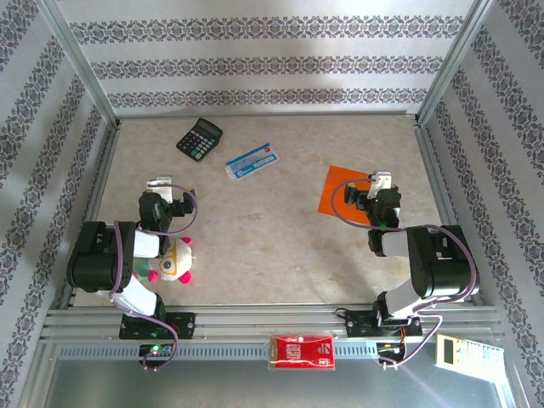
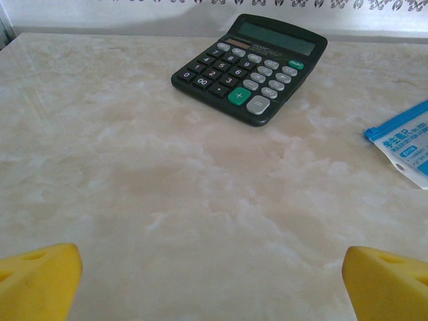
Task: Fold a paper plane with a square sheet of paper (pick it up from the middle)
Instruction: Move the paper to the center of the table.
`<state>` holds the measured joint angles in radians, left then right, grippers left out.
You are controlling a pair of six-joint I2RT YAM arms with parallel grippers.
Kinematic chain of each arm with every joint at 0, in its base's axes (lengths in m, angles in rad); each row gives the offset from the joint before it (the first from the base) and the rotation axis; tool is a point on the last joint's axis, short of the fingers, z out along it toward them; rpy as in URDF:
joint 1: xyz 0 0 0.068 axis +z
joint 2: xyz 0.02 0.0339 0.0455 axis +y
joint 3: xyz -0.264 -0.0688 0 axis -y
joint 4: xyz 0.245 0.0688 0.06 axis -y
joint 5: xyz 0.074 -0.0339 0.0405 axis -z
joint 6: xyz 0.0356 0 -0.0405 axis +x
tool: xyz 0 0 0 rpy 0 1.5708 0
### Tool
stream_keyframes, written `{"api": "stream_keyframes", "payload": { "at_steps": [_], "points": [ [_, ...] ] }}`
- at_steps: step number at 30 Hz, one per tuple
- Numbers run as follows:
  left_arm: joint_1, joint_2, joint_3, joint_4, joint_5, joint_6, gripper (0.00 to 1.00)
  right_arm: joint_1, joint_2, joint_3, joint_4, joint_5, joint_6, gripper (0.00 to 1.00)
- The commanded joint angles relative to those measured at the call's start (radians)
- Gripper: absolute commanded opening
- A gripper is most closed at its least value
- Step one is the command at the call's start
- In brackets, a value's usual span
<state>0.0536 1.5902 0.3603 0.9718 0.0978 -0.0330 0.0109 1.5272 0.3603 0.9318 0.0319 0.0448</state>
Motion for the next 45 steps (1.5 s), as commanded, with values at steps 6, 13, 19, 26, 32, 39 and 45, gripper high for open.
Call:
{"api": "stream_keyframes", "payload": {
  "at_steps": [6,13,19,26,32,39,45],
  "points": [
    [-0.006,0.002,0.019,-0.009,0.012,0.012,1.0,0.003,0.001,0.017,0.008,-0.012,-0.013,0.98],
    [-0.006,0.002,0.017,-0.006,0.01,0.012,1.0,0.003,-0.001,0.016,0.01,-0.011,-0.016,0.98],
    [-0.006,-0.088,0.016,-0.08,-0.078,-0.019,1.0,0.04,-0.118,0.016,-0.08,0.141,-0.009,0.98],
    [-0.005,-0.356,0.17,-0.615,-0.267,-0.184,1.0,-0.024,-0.434,0.102,-0.58,0.287,0.26,0.98],
    [-0.009,-0.401,0.294,-0.891,-0.098,-0.312,1.0,-0.02,-0.577,0.21,-0.865,0.242,0.358,0.98],
    [-0.075,-0.39,0.461,-1.194,-0.151,-0.409,1.0,0.076,-0.415,0.496,-1.282,0.324,0.411,0.98],
    [-0.152,-0.298,0.596,-1.389,-0.147,-0.372,1.0,0.128,-0.264,0.598,-1.368,0.157,0.275,0.98]
  ]
}}
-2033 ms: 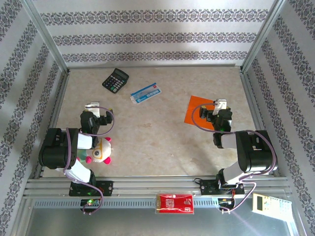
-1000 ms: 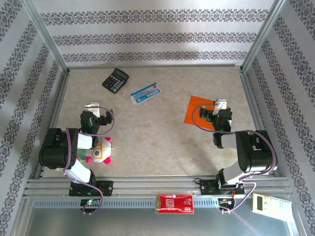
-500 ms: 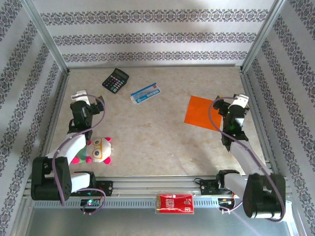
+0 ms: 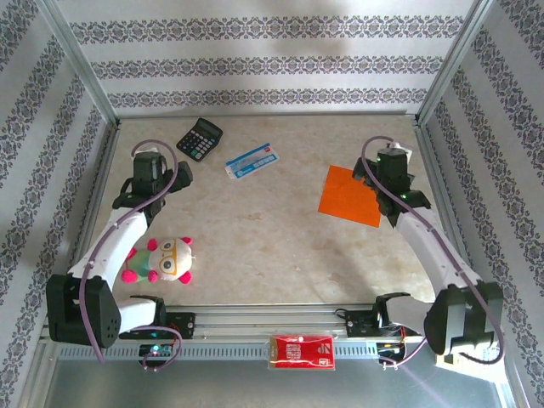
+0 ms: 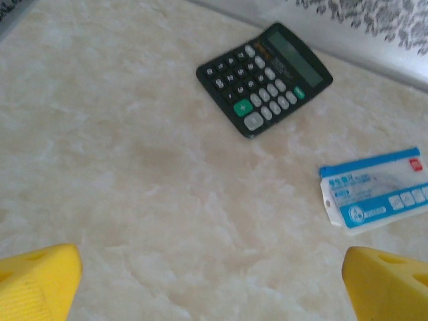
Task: Fold a paper plane with a square sheet of paper (pick it up from the middle)
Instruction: Move the paper to the center of the table.
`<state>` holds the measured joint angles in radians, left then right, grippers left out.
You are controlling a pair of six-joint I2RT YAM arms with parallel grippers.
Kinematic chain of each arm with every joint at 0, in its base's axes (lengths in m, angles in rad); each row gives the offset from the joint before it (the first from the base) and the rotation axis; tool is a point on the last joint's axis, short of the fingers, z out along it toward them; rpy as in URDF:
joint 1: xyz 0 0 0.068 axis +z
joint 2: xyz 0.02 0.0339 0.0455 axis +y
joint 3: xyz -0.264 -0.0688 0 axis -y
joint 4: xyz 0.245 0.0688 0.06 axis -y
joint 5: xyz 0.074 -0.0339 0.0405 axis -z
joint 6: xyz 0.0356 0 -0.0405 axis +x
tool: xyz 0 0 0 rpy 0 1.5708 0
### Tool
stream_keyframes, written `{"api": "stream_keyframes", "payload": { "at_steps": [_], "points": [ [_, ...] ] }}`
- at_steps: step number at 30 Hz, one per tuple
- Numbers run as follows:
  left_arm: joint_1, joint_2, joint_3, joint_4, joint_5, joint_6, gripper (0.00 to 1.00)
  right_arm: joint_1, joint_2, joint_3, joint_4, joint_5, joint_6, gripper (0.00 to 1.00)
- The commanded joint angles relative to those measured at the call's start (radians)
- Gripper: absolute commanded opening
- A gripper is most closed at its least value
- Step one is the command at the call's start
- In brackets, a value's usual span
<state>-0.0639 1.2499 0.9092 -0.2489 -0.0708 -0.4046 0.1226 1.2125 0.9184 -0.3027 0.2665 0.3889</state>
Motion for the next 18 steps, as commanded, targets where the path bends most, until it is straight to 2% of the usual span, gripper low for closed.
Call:
{"api": "stream_keyframes", "payload": {
  "at_steps": [1,4,7,13,18],
  "points": [
    [-0.044,0.064,0.061,-0.172,0.06,0.005,1.0,0.028,0.076,0.047,-0.124,-0.11,-0.074,0.98],
    [-0.088,0.092,0.073,-0.135,0.144,0.006,1.0,0.072,0.161,0.085,-0.129,-0.124,-0.013,0.92],
    [-0.137,0.095,0.075,-0.086,0.174,-0.002,1.0,0.104,0.279,0.143,-0.174,-0.114,0.046,0.86],
    [-0.197,0.134,0.097,-0.063,0.236,0.005,1.0,0.063,0.475,0.226,-0.181,-0.199,0.14,0.72],
    [-0.215,0.166,0.096,-0.054,0.251,0.006,1.0,0.054,0.606,0.297,-0.164,-0.268,0.196,0.67]
  ]
}}
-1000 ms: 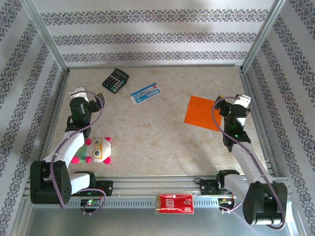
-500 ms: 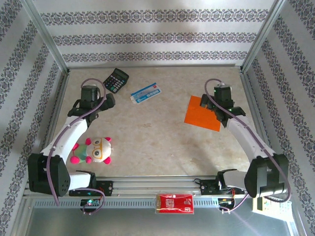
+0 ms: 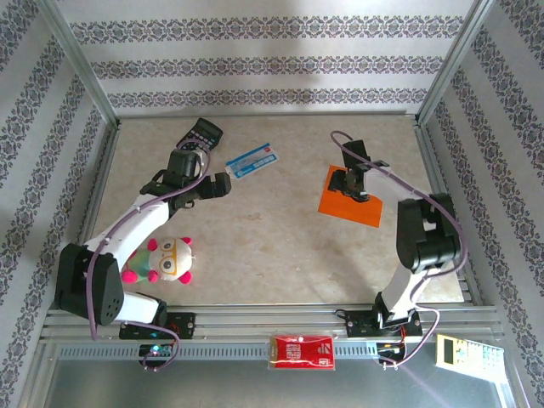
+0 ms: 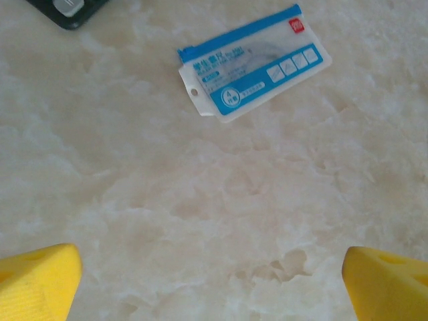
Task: Fold a paper plane with a square sheet of paper (pick it up from the middle)
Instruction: Move the paper to the center of the table.
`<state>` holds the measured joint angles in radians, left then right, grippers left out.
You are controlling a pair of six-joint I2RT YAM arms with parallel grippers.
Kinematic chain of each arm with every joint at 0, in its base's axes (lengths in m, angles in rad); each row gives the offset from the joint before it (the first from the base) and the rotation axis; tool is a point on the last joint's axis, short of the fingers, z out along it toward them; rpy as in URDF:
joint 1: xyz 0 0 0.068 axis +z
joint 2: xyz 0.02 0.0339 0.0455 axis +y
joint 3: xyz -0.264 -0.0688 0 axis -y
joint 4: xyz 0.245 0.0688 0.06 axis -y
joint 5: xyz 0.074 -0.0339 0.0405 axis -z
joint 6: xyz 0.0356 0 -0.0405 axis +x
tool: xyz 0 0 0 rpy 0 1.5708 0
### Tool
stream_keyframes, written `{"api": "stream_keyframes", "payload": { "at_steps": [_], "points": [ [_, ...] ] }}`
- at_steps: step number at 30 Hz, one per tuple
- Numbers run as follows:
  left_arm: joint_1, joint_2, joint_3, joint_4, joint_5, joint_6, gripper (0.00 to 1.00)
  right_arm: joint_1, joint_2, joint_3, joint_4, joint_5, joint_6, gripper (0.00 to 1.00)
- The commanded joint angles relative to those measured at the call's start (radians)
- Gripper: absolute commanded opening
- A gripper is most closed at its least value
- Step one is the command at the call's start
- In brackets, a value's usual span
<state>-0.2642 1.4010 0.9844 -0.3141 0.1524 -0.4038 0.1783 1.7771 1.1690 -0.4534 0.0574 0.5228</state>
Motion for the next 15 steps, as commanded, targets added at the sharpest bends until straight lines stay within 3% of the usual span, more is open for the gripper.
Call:
{"api": "stream_keyframes", "payload": {
  "at_steps": [1,8,15],
  "points": [
    [-0.016,0.018,0.019,0.015,0.036,0.003,1.0,-0.003,0.063,0.053,-0.006,-0.072,0.074,0.67],
    [-0.018,0.022,-0.003,0.043,0.061,-0.01,1.0,-0.001,0.142,0.041,0.065,-0.165,0.134,0.65],
    [-0.017,-0.015,-0.06,0.089,0.049,-0.059,1.0,0.041,0.09,-0.056,0.11,-0.264,0.216,0.66]
  ]
}}
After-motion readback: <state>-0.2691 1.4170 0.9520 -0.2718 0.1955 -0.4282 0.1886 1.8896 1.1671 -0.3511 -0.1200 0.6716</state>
